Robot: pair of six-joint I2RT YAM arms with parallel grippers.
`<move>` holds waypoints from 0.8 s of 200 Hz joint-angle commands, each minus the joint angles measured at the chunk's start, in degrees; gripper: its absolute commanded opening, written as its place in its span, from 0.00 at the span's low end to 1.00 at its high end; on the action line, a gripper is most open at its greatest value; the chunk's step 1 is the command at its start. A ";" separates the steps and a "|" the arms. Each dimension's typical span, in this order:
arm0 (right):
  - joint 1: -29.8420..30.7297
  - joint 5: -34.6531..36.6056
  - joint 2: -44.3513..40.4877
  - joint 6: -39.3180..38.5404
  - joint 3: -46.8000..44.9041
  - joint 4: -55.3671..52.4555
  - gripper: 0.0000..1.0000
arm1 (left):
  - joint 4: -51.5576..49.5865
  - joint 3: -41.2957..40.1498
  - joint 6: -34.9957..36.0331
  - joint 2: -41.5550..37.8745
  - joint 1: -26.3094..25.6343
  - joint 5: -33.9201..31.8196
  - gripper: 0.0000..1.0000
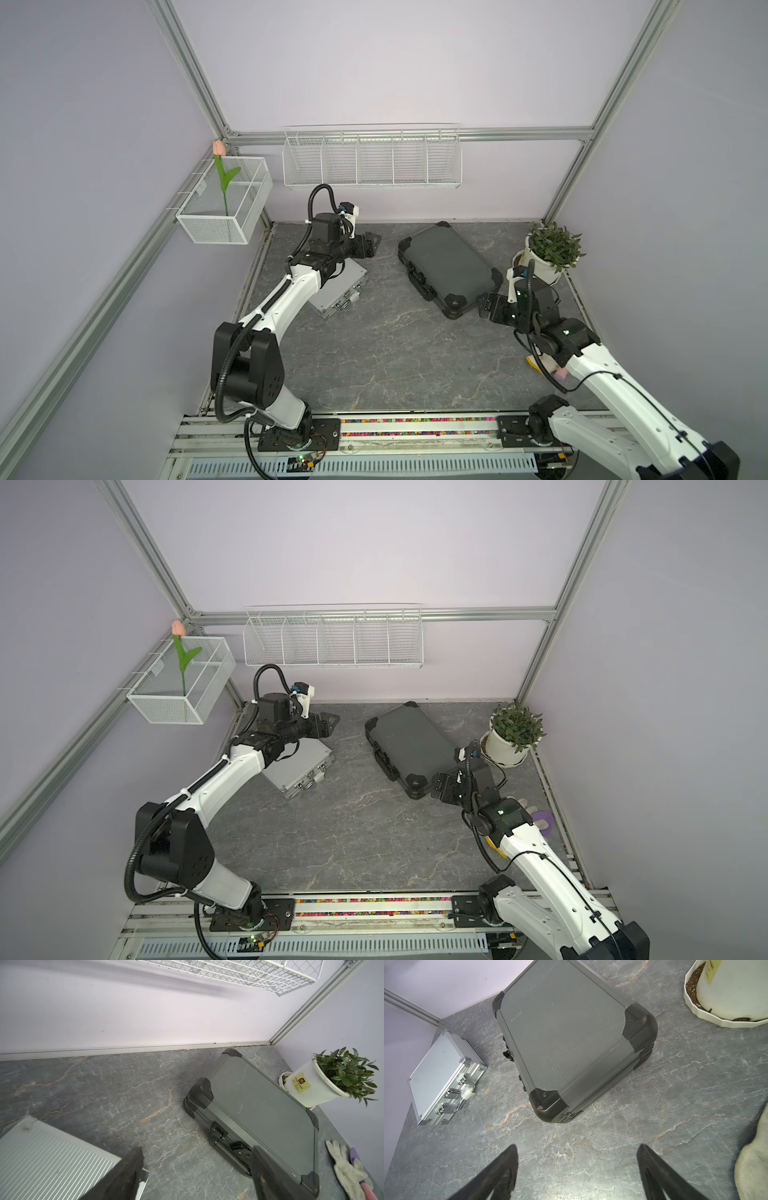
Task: Open the poker set cases
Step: Adjust the poker set case at the center of the board.
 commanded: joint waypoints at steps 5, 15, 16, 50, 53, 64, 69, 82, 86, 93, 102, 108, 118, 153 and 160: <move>0.43 -0.98 0.80 2.18 1.99 -2.59 0.89 | -2.96 6.47 -1.66 5.39 -1.36 4.39 0.81; 0.30 -1.03 1.11 2.18 2.35 -3.11 0.88 | -3.45 8.90 -1.60 8.11 -1.86 5.04 0.81; 0.29 -1.03 1.14 2.14 2.37 -3.10 0.88 | -3.48 9.12 -1.56 8.32 -1.95 5.07 0.81; 0.27 -1.62 3.01 2.11 2.86 -2.43 0.87 | -6.75 18.98 -0.65 17.87 -4.48 5.93 0.79; 0.22 -1.51 3.28 2.28 2.87 -2.34 0.87 | -6.81 19.56 -0.69 18.49 -4.65 5.98 0.79; -0.04 -0.18 3.90 3.78 2.51 -1.75 0.87 | -6.34 21.23 -1.01 20.53 -5.29 5.84 0.79; -0.21 0.06 4.05 4.49 2.24 -1.16 0.86 | -5.99 21.79 -1.27 21.30 -5.47 5.84 0.79; -0.92 -0.29 4.39 6.50 1.07 1.20 0.86 | -5.16 23.00 -1.93 22.97 -5.81 5.89 0.79; -1.10 -0.59 4.54 7.11 0.75 2.10 0.86 | -4.86 23.23 -2.20 23.42 -5.86 5.89 0.79; -1.46 -1.28 4.84 7.94 0.11 3.51 0.85 | -4.37 23.62 -2.71 24.06 -5.92 5.90 0.79; -2.00 -2.00 5.48 8.82 -0.44 4.96 0.84 | -4.04 24.41 -3.29 25.24 -5.95 6.18 0.79; -2.29 -2.43 6.07 9.47 -0.69 5.67 0.83 | -4.14 25.22 -3.77 26.01 -5.93 6.49 0.79; -2.75 -3.22 7.05 10.36 -1.09 6.88 0.81 | -4.88 26.75 -3.95 27.48 -6.02 6.75 0.78; -3.83 -3.40 9.55 14.18 -2.91 11.14 0.76 | -7.93 31.46 -4.09 31.99 -6.26 6.51 0.78; -3.93 -3.18 10.20 14.35 -2.93 11.62 0.76 | -8.14 32.27 -4.21 32.88 -6.26 6.51 0.78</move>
